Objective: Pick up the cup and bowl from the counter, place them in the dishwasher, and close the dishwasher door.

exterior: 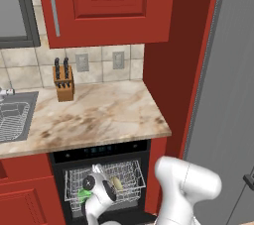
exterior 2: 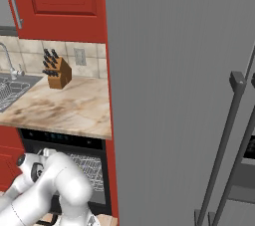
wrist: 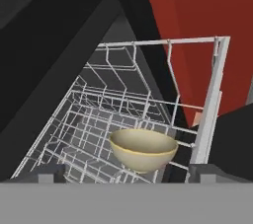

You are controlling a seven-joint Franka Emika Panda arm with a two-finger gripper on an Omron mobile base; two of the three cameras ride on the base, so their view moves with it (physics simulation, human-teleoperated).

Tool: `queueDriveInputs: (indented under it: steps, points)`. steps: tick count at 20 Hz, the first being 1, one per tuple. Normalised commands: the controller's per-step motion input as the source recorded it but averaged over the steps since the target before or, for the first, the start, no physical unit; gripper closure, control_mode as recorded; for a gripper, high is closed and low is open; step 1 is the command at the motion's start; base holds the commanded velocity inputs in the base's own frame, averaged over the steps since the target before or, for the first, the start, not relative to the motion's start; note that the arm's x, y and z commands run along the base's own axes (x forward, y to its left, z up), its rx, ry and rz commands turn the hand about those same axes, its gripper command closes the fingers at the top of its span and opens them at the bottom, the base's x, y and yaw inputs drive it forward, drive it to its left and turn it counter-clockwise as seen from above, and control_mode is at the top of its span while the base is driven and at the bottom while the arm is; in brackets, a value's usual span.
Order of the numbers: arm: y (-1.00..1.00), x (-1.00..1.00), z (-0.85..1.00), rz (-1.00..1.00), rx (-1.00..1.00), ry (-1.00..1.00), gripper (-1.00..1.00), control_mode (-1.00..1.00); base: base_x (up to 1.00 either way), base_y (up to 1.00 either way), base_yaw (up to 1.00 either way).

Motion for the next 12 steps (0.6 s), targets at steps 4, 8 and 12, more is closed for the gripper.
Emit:
queueDriveInputs:
  steps: [4,8,12]
  points:
    - [0.24,-0.09,0.0,0.0,0.15,-0.08,-1.0,-1.0,0.0,0.0,0.0]
    - [0.26,-0.05,0.0,0.0,0.15,-0.06,-1.0,-1.0,0.0,0.0,0.0]
    - [0.24,-0.05,0.0,0.0,0.16,-0.07,-1.0,-1.0,0.0,0.0,0.0]
